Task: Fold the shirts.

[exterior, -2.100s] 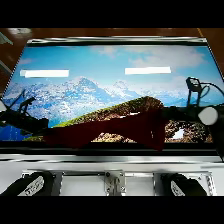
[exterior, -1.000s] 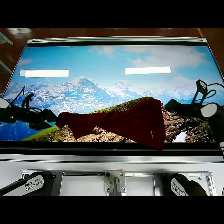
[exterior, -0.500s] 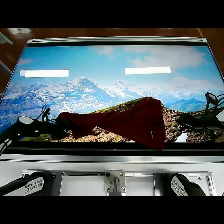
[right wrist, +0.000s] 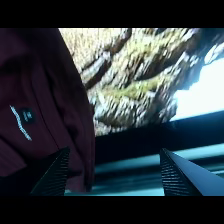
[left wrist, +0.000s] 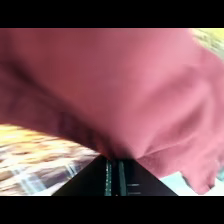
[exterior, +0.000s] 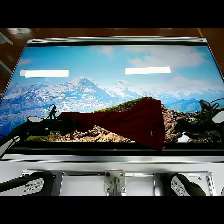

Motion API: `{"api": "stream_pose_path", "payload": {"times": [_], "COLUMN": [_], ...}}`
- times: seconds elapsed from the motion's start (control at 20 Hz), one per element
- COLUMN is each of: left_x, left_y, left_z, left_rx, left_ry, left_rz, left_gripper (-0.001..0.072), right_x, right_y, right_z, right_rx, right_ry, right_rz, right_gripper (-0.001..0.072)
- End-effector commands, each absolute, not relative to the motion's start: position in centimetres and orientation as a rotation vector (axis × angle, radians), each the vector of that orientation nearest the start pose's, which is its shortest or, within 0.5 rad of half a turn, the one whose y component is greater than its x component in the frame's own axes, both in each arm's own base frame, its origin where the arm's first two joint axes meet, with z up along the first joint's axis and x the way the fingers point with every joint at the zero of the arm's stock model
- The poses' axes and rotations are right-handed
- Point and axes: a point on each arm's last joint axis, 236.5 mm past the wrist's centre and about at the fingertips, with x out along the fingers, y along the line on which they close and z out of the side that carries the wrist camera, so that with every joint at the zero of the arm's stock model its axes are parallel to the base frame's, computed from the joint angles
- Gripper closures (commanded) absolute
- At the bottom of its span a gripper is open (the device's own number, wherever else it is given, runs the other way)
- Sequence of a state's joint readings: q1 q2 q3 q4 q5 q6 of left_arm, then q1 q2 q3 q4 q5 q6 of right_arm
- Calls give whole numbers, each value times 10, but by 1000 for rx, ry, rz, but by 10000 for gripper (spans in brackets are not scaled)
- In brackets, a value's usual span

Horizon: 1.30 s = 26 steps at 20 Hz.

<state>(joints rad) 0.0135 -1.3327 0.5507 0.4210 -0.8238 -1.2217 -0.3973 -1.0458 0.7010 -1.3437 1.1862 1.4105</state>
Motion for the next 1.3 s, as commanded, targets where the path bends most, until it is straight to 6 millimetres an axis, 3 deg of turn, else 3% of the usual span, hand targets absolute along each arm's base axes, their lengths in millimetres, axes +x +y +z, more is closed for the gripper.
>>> {"api": "stream_pose_path", "payload": {"times": [0.0,0.2,0.4,0.45,0.5,0.55,0.6,0.65,0.75,0.85,0.95,1.0,1.05,1.15,1.2,1.25], "left_x": [317,319,325,326,327,329,332,337,355,374,383,383,376,348,330,314], "left_y": [-171,-174,-176,-177,-177,-178,-177,-176,-170,-159,-143,-132,-122,-105,-97,-89], "left_z": [-73,-46,-23,-18,-15,-13,-9,-2,32,102,190,243,296,382,413,430], "left_rx": [-981,-962,-973,-985,-993,-997,-992,-987,-966,-919,-862,-821,-779,-704,-657,-596], "left_ry": [1307,1254,1187,1174,1166,1159,1148,1127,1049,914,741,628,515,340,283,264], "left_rz": [-384,-437,-464,-469,-472,-475,-480,-486,-532,-618,-671,-684,-690,-671,-633,-576], "left_gripper": [659,659,659,659,659,659,659,660,661,661,661,661,661,661,661,661], "right_x": [212,221,220,219,219,220,221,227,250,297,342,353,357,340,324,309], "right_y": [-15,26,37,40,44,49,51,53,48,33,17,12,9,9,8,5], "right_z": [-102,-119,-130,-130,-130,-128,-124,-114,-81,-15,93,152,218,320,361,389], "right_rx": [529,740,727,713,703,706,713,698,603,450,273,204,137,26,-24,-55], "right_ry": [1626,1644,1683,1690,1693,1693,1688,1662,1551,1311,973,814,646,408,319,260], "right_rz": [-17,85,100,111,123,140,155,195,270,300,287,267,245,211,179,138], "right_gripper": [42,42,45,131,309,541,644,649,649,650,650,650,651,650,650,651]}}
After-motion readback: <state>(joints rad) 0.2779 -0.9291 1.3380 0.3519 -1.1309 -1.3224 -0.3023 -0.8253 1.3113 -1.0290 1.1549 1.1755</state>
